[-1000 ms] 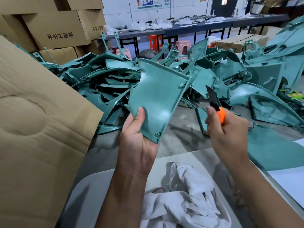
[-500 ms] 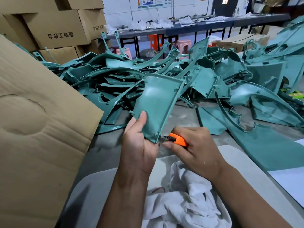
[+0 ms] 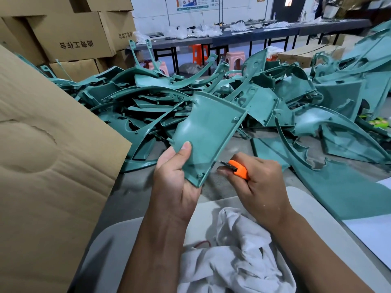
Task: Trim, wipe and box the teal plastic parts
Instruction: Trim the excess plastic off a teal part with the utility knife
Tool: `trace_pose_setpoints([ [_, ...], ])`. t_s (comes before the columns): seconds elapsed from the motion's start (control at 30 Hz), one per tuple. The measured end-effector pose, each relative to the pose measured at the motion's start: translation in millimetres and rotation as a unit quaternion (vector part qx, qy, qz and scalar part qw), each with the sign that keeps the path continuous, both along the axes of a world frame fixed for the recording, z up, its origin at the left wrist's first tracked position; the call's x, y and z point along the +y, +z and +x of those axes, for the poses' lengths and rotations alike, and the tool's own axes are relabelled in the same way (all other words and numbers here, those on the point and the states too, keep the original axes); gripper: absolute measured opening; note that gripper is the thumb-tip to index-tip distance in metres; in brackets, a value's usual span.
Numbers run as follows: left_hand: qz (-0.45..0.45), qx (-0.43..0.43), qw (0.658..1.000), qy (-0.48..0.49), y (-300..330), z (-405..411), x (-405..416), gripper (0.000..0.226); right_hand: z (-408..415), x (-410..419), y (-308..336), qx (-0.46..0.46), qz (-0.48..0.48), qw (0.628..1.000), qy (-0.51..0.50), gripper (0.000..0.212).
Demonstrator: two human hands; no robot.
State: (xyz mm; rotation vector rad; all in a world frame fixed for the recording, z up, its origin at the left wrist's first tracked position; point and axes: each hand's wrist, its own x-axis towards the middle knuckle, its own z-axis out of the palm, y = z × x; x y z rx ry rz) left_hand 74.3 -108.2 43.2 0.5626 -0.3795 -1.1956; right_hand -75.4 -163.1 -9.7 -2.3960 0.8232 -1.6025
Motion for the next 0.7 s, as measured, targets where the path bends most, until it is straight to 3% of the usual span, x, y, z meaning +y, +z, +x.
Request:
trace_pose_setpoints([
  [0.17,-0.011,-0.011,1.0,-0.007,-2,1,0,0.043,-3,-2,2,-0.021,-0.005,1.0,-0.012,0.052],
  [0.33,-0.01,-0.039,0.999,-0.005,-5,9,1,0.047,-3,0,4,-0.049,0.032,0.998,-0.004,0.042],
  [0.53,-0.04,-0.118,0.992,-0.032,-7,22,8,0.042,-32,-24,5,-0.14,0.146,0.966,-0.164,0.061],
  [0.6,-0.053,-0.139,0.988,-0.029,-8,23,7,0.044,-39,-27,2,-0.064,0.145,0.965,-0.207,0.058],
  [0.7,-0.062,-0.134,0.989,0.004,-9,21,6,0.048,-34,-27,-6,0.158,0.173,0.941,-0.243,0.046],
])
